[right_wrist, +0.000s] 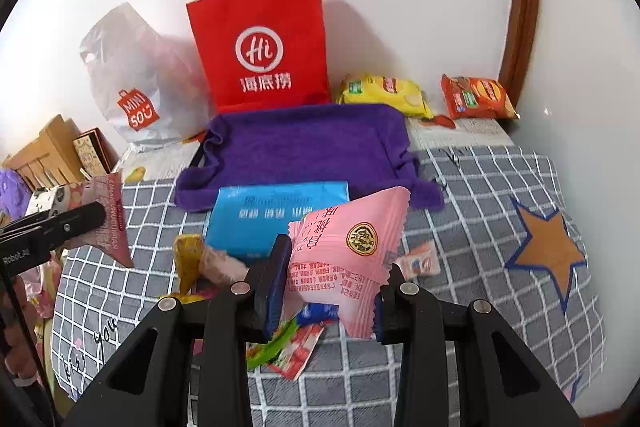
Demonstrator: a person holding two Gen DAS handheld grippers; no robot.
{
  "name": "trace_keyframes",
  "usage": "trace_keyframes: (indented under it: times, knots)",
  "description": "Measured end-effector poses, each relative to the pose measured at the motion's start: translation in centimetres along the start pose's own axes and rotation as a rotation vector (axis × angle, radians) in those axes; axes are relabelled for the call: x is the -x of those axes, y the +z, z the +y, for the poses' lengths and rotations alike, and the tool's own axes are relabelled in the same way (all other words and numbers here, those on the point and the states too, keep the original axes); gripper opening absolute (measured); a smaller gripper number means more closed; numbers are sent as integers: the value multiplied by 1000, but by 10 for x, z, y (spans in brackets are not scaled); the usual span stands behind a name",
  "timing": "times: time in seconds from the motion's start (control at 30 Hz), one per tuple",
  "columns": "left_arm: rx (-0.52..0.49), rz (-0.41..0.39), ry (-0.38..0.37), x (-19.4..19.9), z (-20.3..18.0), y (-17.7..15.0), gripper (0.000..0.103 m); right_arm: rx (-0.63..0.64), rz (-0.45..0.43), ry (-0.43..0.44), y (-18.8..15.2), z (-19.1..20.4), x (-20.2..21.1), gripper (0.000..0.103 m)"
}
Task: Organize snacks
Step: 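Carry the pink packet and panda bag up onto the purple towel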
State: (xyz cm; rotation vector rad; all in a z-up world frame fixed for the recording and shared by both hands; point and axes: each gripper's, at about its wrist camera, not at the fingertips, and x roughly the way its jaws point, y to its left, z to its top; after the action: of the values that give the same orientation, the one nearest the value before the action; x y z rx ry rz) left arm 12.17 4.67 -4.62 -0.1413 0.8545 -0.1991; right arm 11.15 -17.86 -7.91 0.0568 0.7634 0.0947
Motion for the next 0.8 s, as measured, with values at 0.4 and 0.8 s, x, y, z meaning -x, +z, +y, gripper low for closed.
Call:
trace_keyframes:
  times: [0.4,0.8]
  knots:
    - [-4,-32,23,-32,-11,59,51,37,-44,-5,69,-18,-30,34]
    - [24,-10,73,-90,16,105,51,62,-63,19,123,-16,-96,34]
